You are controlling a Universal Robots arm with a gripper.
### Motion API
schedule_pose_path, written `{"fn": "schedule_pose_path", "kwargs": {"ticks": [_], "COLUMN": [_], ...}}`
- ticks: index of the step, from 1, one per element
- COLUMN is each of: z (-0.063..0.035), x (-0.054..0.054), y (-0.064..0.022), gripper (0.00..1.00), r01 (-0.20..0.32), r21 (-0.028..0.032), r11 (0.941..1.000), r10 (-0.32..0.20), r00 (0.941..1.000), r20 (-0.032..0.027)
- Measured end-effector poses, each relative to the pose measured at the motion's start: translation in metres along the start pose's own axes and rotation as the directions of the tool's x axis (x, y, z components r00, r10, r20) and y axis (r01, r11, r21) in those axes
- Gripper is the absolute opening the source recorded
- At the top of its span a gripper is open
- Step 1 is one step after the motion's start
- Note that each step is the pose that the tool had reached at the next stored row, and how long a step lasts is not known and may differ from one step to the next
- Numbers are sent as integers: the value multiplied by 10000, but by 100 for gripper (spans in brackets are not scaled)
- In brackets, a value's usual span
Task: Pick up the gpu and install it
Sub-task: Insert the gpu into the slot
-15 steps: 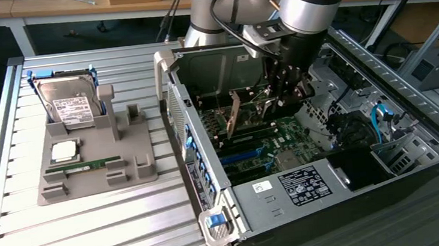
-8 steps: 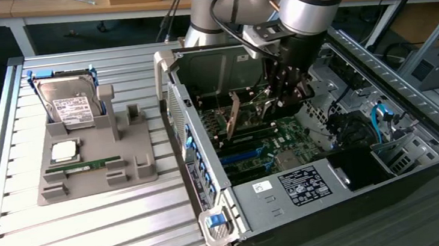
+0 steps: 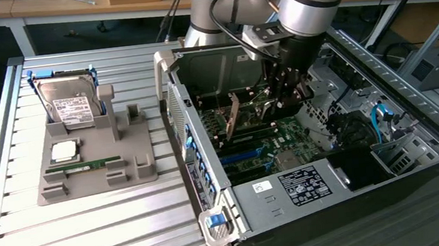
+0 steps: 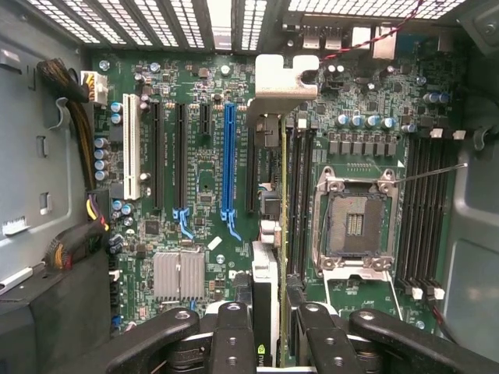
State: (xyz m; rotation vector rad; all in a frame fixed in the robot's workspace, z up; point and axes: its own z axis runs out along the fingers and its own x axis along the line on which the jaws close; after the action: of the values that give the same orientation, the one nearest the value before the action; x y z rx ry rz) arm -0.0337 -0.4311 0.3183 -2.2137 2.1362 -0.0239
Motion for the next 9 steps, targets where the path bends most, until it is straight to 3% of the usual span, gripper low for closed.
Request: {"fn": "schedule_pose_path", "kwargs": {"ticks": [9], "z": [15], "x": [1], "y": [12], "gripper": [27], "r01": [1], "r21": [0], "r11": [10000], "r10": [-1], "r00": [10000], "r20": [0]}}
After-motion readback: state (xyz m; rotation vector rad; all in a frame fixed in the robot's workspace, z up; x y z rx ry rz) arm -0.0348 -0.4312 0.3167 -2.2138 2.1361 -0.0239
